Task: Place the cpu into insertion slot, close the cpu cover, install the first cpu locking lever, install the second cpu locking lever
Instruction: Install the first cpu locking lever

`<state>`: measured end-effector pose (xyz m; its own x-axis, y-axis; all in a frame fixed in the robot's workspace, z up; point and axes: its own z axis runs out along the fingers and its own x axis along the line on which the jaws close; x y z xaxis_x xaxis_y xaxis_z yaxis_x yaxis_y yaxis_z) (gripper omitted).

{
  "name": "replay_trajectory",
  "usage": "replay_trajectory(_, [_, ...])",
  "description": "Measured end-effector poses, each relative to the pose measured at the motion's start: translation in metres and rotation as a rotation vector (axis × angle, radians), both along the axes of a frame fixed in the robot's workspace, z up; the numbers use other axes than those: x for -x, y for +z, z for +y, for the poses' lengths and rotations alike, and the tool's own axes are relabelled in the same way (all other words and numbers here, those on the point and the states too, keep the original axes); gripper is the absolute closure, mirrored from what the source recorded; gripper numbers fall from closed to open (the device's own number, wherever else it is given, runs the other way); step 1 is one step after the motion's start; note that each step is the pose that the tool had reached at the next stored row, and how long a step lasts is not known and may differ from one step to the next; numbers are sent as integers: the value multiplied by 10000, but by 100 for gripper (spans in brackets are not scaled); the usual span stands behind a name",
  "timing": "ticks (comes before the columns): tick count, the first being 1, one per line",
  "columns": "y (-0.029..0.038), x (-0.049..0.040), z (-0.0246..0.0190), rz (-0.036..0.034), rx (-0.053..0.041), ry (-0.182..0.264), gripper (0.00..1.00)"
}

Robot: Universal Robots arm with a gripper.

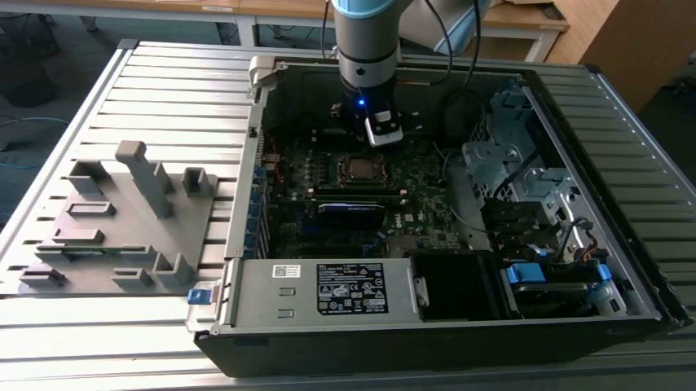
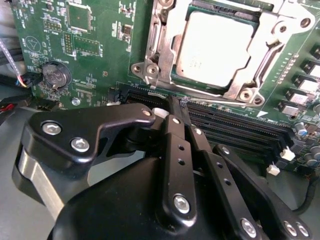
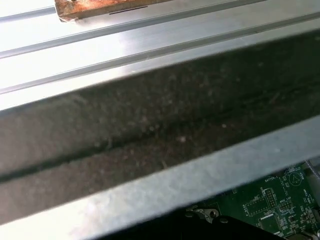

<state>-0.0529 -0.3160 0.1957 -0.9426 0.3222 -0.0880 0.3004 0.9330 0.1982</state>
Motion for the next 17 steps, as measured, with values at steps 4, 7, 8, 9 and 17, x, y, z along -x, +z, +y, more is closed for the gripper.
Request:
replay_trajectory(4, [-7,0,0,1,83,0,90])
replay_trajectory(7, [-8,0,0,0,85,0,90])
replay_trajectory(8, [-8,0,0,0,85,0,90])
replay_trajectory(9, [-4,0,0,0,86,0,90])
replay_trajectory(17, [38,0,0,-7,84,1,90])
